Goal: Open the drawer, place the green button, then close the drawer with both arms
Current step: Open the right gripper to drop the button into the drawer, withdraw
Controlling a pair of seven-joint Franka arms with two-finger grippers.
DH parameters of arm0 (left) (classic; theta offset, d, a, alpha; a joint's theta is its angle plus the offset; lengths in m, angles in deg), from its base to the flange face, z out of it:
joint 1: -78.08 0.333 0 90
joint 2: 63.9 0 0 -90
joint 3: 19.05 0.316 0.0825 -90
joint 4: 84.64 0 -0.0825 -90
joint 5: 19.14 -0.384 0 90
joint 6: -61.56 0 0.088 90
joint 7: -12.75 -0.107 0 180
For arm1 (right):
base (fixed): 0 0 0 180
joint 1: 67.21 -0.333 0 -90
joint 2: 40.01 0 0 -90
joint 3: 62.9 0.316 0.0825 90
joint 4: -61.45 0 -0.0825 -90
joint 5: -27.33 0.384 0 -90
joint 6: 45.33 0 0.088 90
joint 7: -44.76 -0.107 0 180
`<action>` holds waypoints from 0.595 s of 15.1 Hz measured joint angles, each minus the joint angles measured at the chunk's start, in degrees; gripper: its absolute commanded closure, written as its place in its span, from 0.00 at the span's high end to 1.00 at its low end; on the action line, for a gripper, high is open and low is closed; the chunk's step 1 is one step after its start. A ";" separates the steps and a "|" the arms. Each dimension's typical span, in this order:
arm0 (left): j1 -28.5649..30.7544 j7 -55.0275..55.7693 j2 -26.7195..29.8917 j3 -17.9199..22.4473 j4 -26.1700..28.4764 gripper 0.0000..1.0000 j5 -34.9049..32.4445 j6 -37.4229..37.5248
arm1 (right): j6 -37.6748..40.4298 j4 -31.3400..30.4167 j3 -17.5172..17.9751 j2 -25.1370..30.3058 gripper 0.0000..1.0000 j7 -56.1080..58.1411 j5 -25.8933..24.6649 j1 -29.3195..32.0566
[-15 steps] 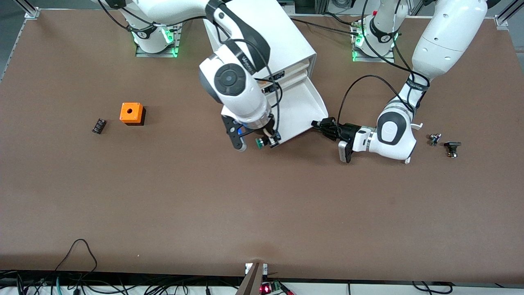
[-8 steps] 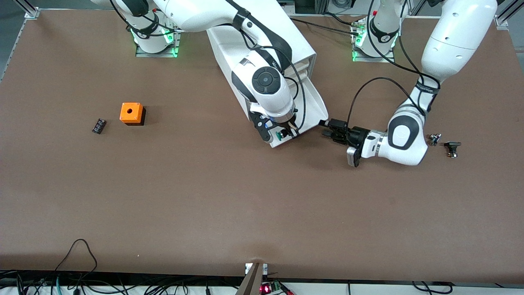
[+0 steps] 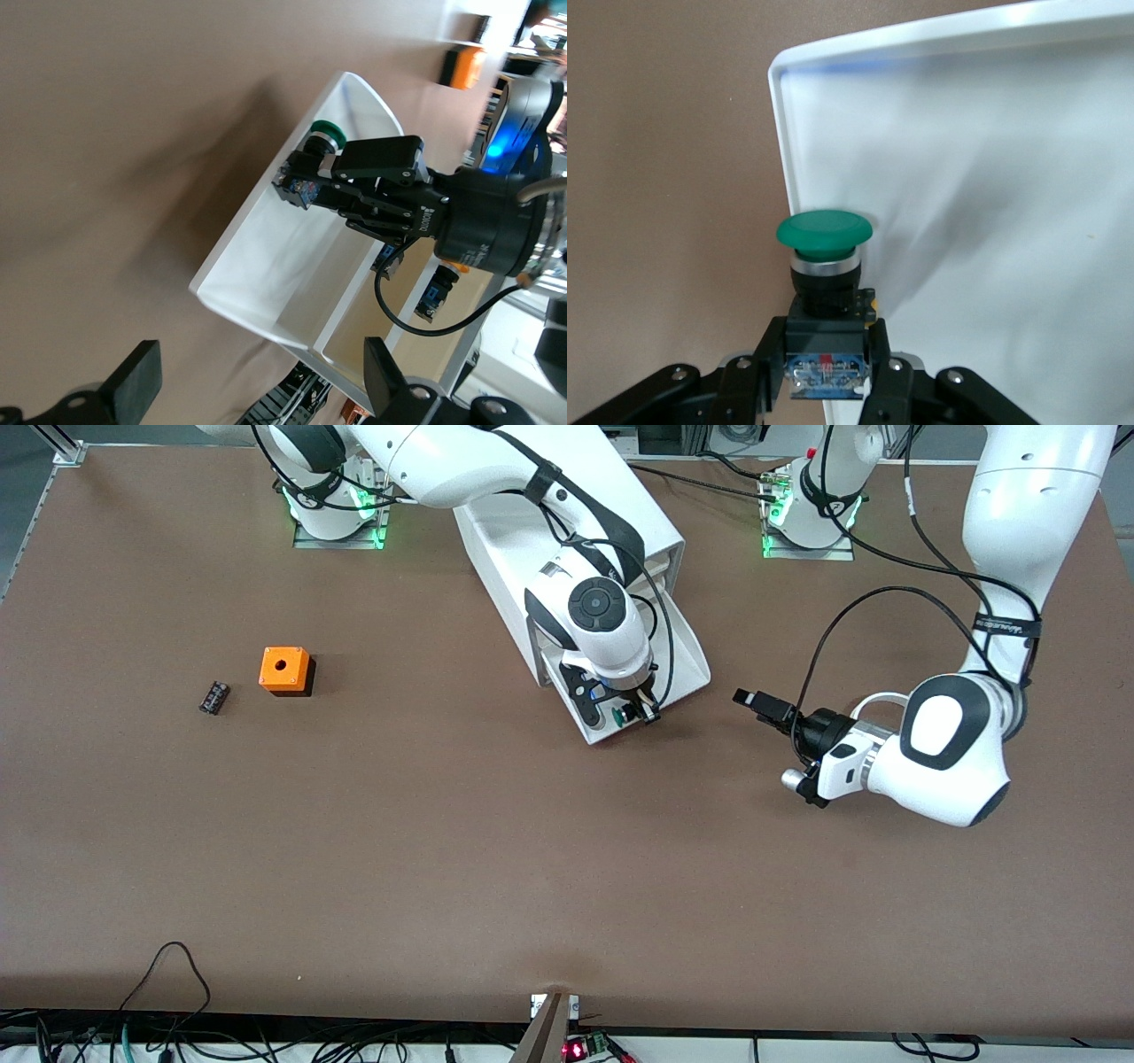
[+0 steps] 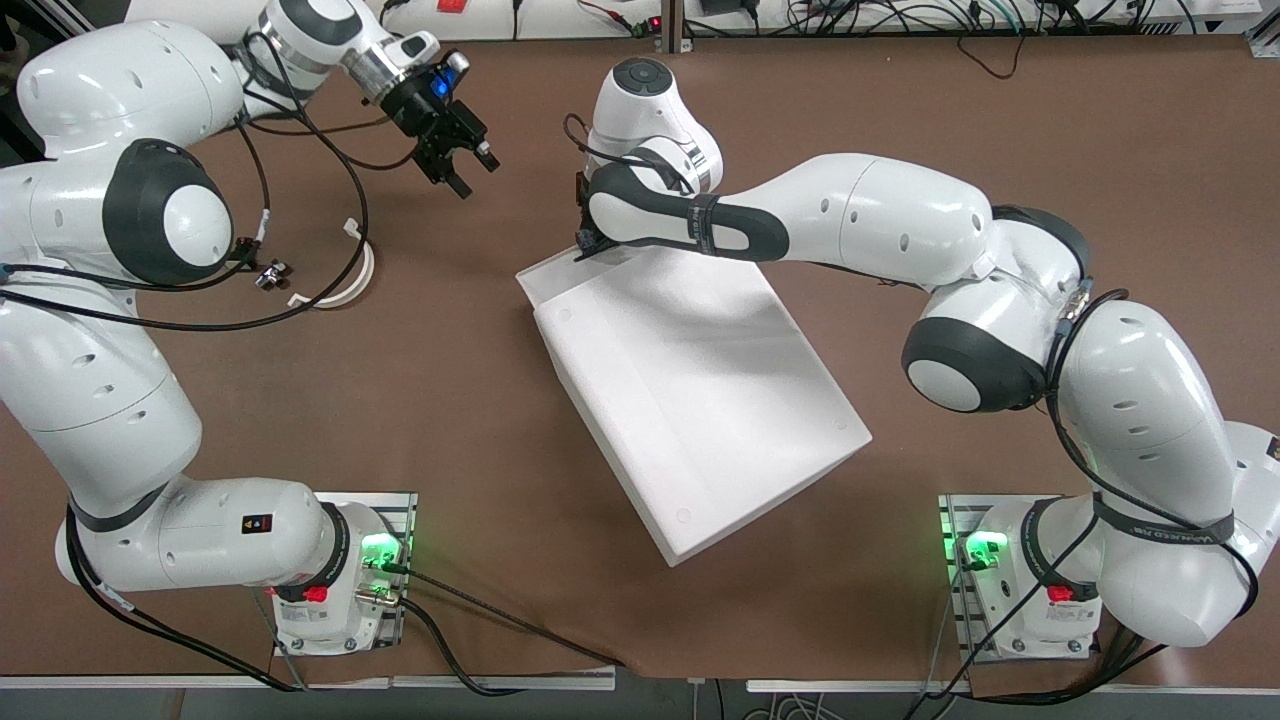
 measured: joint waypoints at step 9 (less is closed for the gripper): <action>-4.50 21.75 1.83 -1.00 -10.35 1.00 -21.05 2.17 | 1.92 0.53 -1.77 1.96 1.00 5.20 -0.37 2.76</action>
